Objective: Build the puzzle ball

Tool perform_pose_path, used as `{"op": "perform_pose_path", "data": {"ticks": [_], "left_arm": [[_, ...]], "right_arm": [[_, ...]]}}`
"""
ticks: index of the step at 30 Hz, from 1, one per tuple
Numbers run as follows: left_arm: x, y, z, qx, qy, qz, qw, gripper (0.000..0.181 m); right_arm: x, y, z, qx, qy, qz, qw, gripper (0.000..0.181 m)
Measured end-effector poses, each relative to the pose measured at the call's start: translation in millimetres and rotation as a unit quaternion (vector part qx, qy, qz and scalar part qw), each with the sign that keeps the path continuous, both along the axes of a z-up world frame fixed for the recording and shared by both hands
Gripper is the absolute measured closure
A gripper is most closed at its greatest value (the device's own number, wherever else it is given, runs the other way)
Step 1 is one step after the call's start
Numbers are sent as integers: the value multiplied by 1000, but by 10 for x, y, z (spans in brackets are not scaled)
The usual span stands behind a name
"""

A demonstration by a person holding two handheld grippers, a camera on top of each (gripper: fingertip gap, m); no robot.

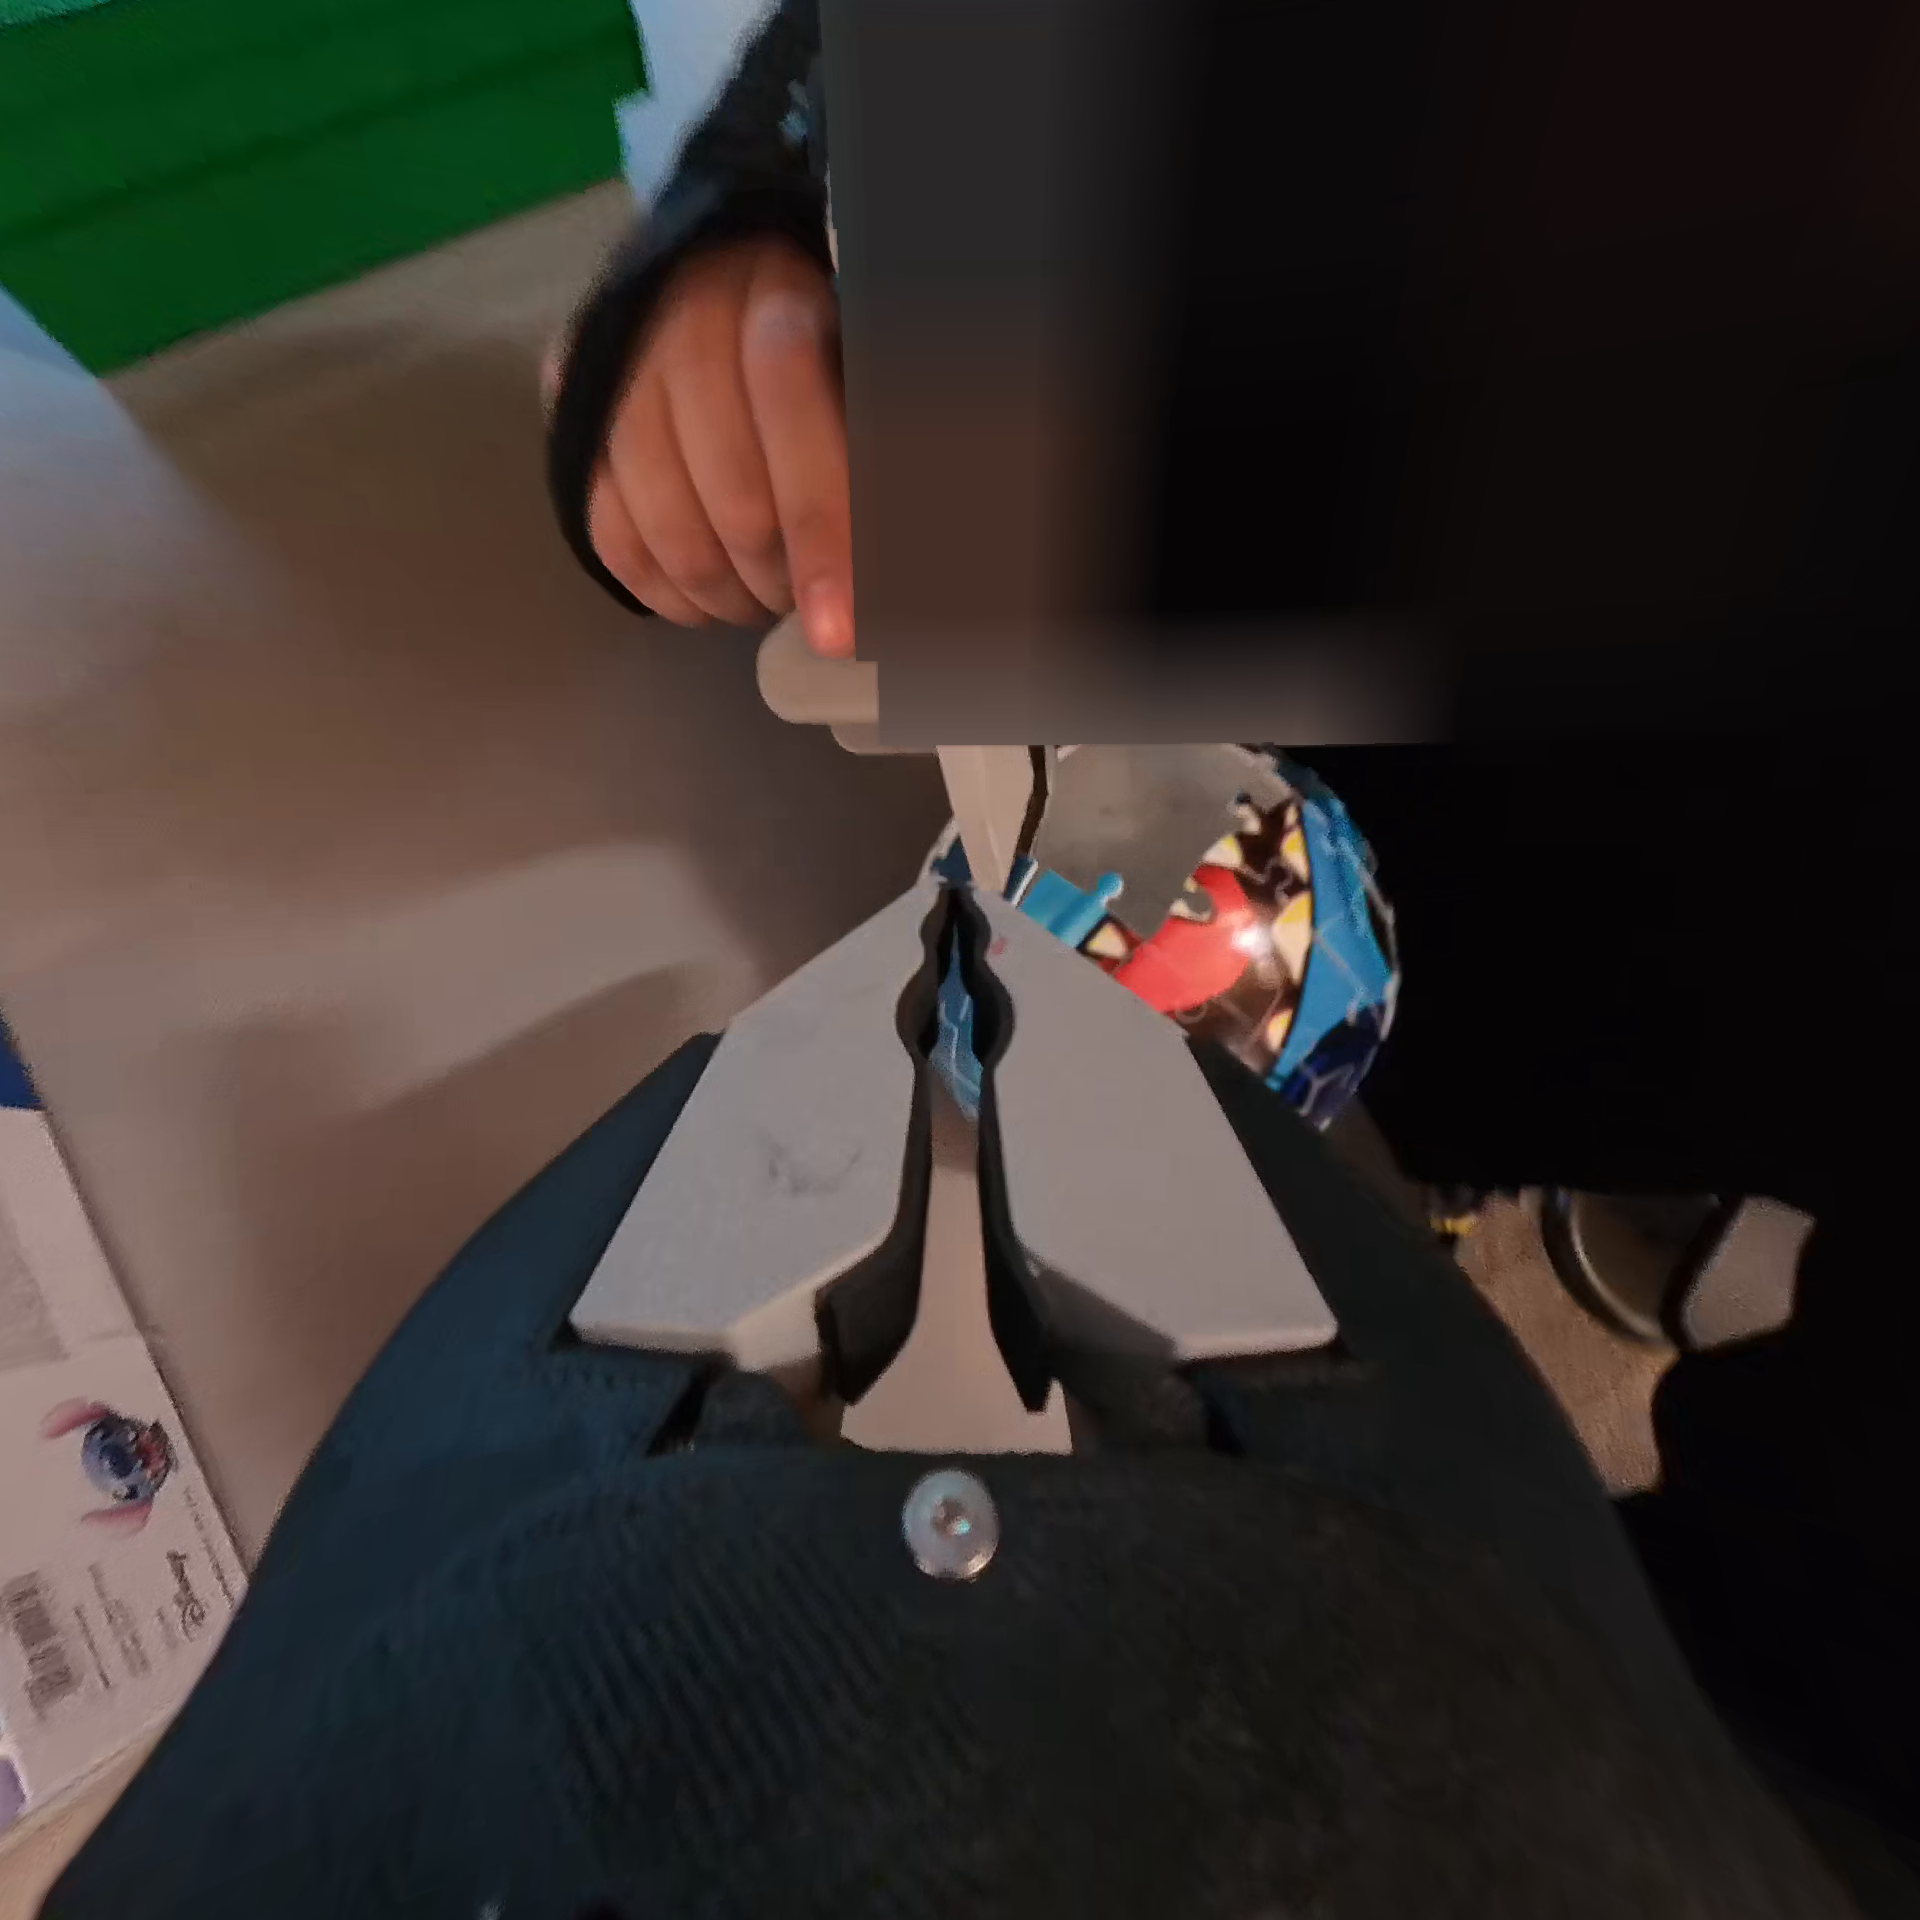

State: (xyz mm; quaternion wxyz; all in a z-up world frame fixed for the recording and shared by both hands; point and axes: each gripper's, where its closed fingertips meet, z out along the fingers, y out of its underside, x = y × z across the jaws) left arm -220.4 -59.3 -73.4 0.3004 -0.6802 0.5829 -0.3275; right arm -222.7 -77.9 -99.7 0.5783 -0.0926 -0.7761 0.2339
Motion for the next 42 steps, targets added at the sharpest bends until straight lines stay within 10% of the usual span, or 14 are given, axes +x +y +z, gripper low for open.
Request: {"op": "perform_pose_path", "data": {"ticks": [10,20,42], "left_arm": [[24,-143,46,68,44,216,973,148],[-141,-364,270,74,-93,321,940,148],[-95,-755,-293,107,-118,306,939,89]], "right_arm": [[12,4,-2,7,-1,-3,1000,179],[93,27,70,-9,-10,4,1000,168],[5,-49,105,-154,-139,-131,969,150]]}}
